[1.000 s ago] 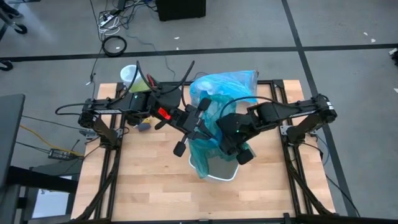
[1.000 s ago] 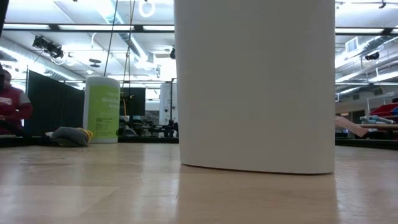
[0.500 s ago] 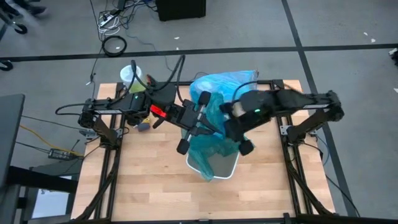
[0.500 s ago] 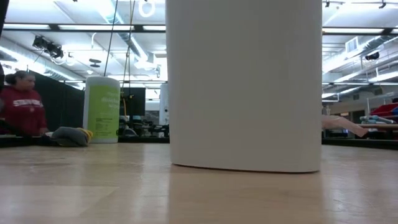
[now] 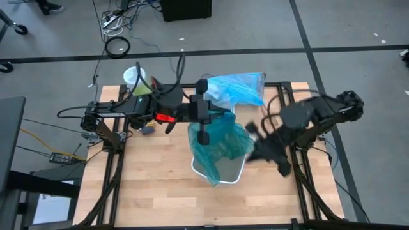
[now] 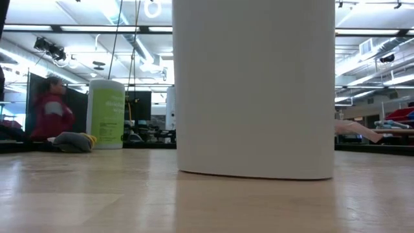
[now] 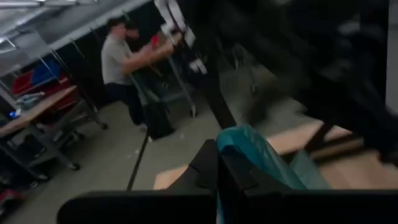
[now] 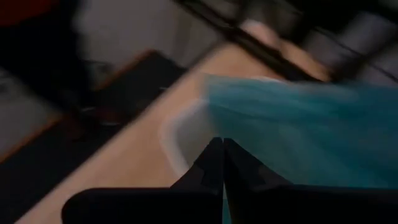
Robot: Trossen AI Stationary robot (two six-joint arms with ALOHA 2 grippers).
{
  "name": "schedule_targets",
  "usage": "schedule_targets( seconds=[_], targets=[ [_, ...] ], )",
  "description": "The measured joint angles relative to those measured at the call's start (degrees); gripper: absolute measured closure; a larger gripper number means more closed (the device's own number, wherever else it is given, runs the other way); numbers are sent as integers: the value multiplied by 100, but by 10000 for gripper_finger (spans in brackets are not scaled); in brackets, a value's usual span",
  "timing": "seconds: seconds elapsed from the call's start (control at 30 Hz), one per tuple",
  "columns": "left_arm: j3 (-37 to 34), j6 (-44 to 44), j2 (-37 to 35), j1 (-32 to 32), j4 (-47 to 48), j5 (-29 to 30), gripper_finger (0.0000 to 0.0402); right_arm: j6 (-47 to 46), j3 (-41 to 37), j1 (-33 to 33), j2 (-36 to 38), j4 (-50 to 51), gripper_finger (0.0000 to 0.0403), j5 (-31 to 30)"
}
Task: Place trash/remove bag and relplace
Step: Insert the blue trash bag into the white trash bin
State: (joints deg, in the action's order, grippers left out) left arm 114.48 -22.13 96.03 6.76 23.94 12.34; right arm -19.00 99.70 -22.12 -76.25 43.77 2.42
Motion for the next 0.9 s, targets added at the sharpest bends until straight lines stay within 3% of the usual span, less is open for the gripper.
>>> schedule_targets(
  seconds=[0.17, 0.3, 0.53, 0.9],
  targets=[
    [0, 115, 0, 0, -449, -32, 398, 254, 0, -398, -314, -80, 403, 1069],
    [0, 135, 0, 0, -548, -48, 398, 387, -2, -291, -644, -332, 403, 1848],
    [0, 185, 0, 0, -758, -342, 398, -7, -4, -147, -1361, -1904, 403, 3526],
    [31, 185, -15, 9, -795, -891, 398, -236, -7, 479, -1776, -3075, 403, 3847]
  ],
)
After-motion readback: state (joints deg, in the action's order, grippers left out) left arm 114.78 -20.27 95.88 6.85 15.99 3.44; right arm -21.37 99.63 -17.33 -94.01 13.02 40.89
